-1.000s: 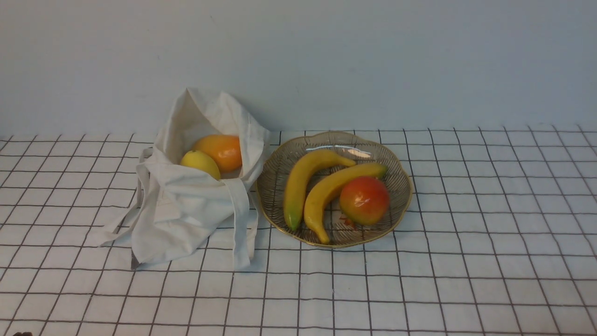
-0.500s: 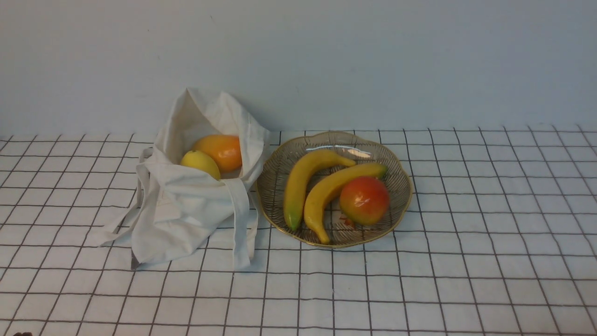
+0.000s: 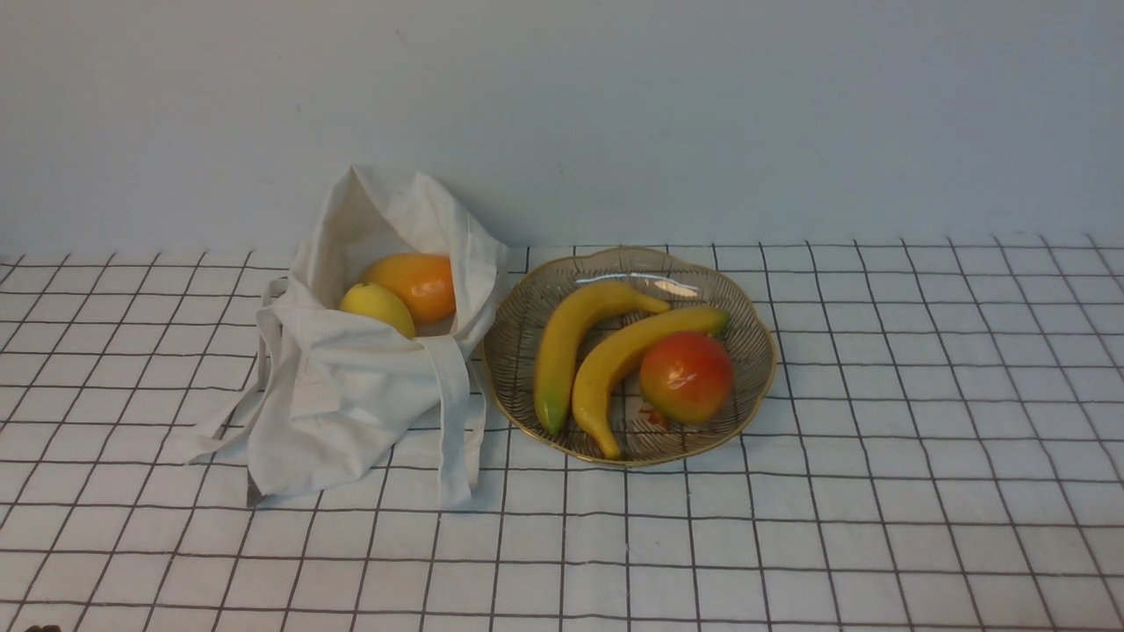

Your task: Take the fruit out of the bag on the white checkered tablecloth and place them on the plate.

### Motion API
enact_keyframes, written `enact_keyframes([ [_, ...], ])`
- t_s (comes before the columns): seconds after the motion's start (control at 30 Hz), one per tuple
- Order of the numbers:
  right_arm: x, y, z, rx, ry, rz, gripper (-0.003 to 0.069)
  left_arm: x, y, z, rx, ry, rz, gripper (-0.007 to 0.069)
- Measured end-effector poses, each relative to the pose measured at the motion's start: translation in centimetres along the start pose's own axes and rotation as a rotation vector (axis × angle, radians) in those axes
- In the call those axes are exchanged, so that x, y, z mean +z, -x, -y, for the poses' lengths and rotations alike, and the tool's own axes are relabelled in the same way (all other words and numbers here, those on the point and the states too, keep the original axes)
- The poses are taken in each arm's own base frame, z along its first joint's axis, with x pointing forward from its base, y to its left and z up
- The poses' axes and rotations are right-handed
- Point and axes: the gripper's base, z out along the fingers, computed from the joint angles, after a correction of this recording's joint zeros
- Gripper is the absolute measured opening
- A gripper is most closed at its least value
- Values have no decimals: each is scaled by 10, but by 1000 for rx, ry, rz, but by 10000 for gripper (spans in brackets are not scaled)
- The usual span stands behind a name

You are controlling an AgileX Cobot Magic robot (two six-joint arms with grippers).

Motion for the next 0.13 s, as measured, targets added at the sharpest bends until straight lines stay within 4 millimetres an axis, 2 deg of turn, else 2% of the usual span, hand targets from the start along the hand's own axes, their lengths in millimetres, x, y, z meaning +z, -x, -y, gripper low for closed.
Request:
enact_keyframes([
  [0.13,0,0,0,0,0,0,-16,0,0,0,0,0,0,-8],
])
